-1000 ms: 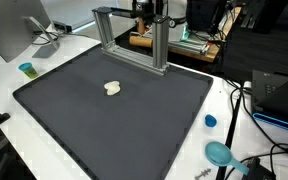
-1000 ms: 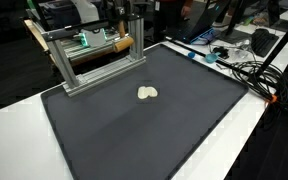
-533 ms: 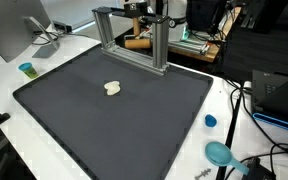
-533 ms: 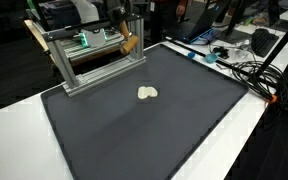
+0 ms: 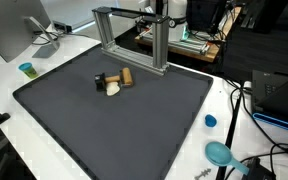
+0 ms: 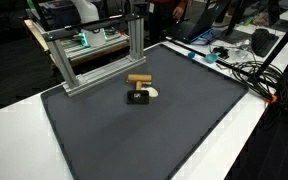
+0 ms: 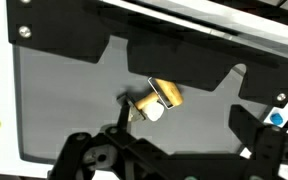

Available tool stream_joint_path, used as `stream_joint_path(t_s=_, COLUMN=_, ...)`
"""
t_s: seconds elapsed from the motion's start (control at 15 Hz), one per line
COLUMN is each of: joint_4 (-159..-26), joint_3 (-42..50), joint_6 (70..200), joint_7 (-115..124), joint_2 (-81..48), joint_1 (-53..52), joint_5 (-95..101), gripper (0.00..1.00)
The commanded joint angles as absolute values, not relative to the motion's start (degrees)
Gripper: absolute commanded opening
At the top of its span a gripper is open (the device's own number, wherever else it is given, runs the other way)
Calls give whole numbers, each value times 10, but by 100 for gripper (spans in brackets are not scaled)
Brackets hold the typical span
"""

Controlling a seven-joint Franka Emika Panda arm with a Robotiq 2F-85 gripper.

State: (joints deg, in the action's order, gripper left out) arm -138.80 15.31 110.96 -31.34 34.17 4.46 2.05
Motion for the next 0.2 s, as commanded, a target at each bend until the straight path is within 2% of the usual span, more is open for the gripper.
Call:
stream_joint_path(t_s=0.0, joint_4=-1325, joint_3=178, joint_6=1135, joint_7=-364, joint_2=322, joint_1=14, joint_5=-18, gripper=100)
stream_joint_path(t_s=0.13, joint_4=-1346, joint_3=165, joint_6=1129, joint_7=-345, joint_2=338, joint_1=30, joint_5=0, gripper=100)
